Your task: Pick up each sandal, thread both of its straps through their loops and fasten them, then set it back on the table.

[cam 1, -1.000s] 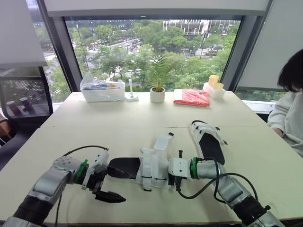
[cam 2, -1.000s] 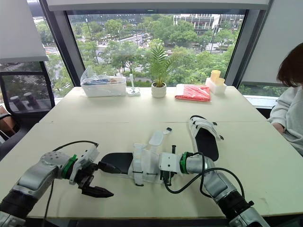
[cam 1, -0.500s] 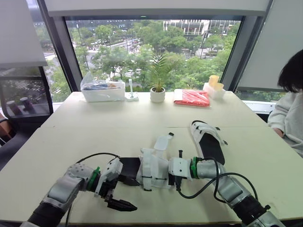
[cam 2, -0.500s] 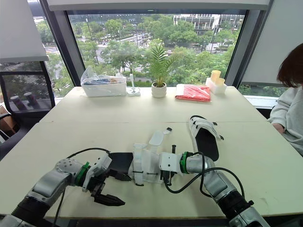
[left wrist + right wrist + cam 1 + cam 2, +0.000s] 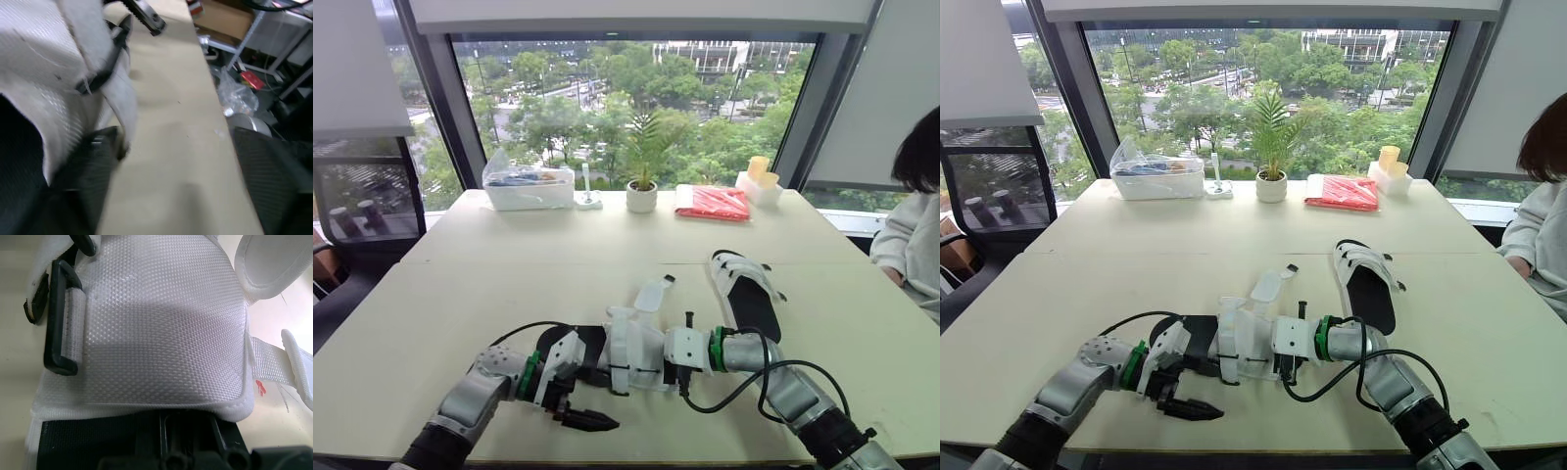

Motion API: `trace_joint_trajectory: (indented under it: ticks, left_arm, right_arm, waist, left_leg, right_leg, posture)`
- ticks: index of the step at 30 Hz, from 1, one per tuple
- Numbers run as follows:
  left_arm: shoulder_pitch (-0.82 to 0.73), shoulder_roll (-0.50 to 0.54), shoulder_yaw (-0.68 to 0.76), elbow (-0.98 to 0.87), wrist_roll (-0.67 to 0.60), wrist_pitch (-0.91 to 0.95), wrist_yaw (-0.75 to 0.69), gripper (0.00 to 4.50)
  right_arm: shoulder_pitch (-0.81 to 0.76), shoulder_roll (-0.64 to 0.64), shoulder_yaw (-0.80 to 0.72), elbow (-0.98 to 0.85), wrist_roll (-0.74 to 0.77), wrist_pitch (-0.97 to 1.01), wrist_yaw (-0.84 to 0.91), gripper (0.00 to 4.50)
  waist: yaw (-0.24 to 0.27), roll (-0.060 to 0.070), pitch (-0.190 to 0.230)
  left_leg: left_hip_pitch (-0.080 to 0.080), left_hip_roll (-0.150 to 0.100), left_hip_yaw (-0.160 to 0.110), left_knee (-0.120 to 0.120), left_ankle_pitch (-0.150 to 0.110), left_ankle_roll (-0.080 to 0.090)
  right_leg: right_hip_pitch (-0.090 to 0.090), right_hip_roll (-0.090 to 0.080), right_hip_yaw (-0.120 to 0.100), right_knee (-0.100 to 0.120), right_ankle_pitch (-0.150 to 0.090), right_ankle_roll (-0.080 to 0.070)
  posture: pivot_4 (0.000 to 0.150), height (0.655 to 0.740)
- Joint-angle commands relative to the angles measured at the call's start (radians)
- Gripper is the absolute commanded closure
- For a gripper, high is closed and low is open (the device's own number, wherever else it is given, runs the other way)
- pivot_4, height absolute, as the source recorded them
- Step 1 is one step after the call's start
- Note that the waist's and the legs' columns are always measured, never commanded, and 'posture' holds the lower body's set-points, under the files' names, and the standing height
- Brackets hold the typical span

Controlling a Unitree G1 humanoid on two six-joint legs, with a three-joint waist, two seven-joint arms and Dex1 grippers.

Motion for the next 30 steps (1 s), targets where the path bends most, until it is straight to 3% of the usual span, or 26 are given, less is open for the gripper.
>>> trace_joint_trajectory:
  ticks: [1, 4, 8, 12, 16, 22, 30]
  left_arm:
    - [-0.022, -0.010, 0.000, 0.002, 0.002, 0.000, 0.014, 2.99]
    - [-0.022, -0.015, -0.004, 0.005, 0.006, 0.000, 0.018, 4.41]
    - [-0.012, 0.027, -0.026, -0.012, 0.012, -0.001, -0.040, 4.41]
    - [0.037, 0.156, -0.087, -0.120, 0.004, -0.023, -0.202, 4.41]
    - [0.070, 0.231, -0.098, -0.202, -0.039, -0.038, -0.230, 4.41]
    - [0.020, 0.203, -0.025, -0.257, -0.112, -0.038, -0.205, 4.41]
    - [-0.191, 0.122, 0.109, -0.230, -0.278, 0.161, -0.077, 4.41]
  right_arm:
    - [0.043, -0.006, 0.058, 0.059, -0.066, 0.062, 0.021, 4.50]
    - [0.043, -0.007, 0.057, 0.057, -0.065, 0.063, 0.021, 4.50]
    - [0.043, -0.007, 0.057, 0.057, -0.067, 0.065, 0.020, 4.50]
    - [0.039, -0.008, 0.056, 0.062, -0.065, 0.063, 0.022, 4.50]
    - [0.039, -0.007, 0.058, 0.062, -0.063, 0.063, 0.028, 4.50]
    - [0.040, -0.007, 0.059, 0.062, -0.064, 0.060, 0.030, 4.50]
    - [0.034, -0.006, 0.060, 0.078, -0.067, 0.050, 0.028, 4.50]
  waist:
    - [-0.001, 0.000, 0.000]
    - [-0.001, 0.000, 0.000]
    - [-0.002, 0.000, 0.000]
    - [-0.005, 0.001, 0.000]
    - [-0.002, 0.001, 0.000]
    - [-0.003, 0.001, 0.000]
    - [-0.002, 0.000, 0.000]
  left_leg:
    - [-0.001, 0.000, 0.000, 0.000, 0.000, 0.000]
    - [-0.001, 0.000, 0.000, -0.001, 0.000, 0.000]
    - [-0.001, 0.000, 0.000, -0.001, 0.000, 0.000]
    - [-0.001, 0.000, 0.000, -0.003, 0.000, 0.000]
    - [0.001, 0.000, 0.000, -0.007, 0.000, 0.000]
    - [0.001, 0.001, 0.000, -0.008, 0.000, 0.000]
    - [0.001, 0.001, 0.000, -0.007, 0.000, 0.000]
  right_leg:
    - [-0.001, 0.000, 0.000, 0.000, 0.000, 0.000]
    - [-0.001, 0.000, 0.000, 0.000, 0.000, 0.000]
    - [-0.001, 0.000, 0.000, -0.001, 0.000, 0.000]
    - [-0.002, 0.000, 0.000, -0.001, 0.000, 0.000]
    - [-0.001, 0.000, 0.000, -0.004, 0.000, -0.001]
    - [-0.002, 0.000, 0.000, -0.004, -0.001, -0.002]
    - [-0.002, 0.001, 0.000, -0.004, 0.000, -0.001]
  posture:
    - [0.150, 0.7374]
    - [0.150, 0.7374]
    - [0.150, 0.7374]
    - [0.150, 0.7374]
    - [0.150, 0.7374]
    - [0.150, 0.7374]
    - [0.150, 0.7374]
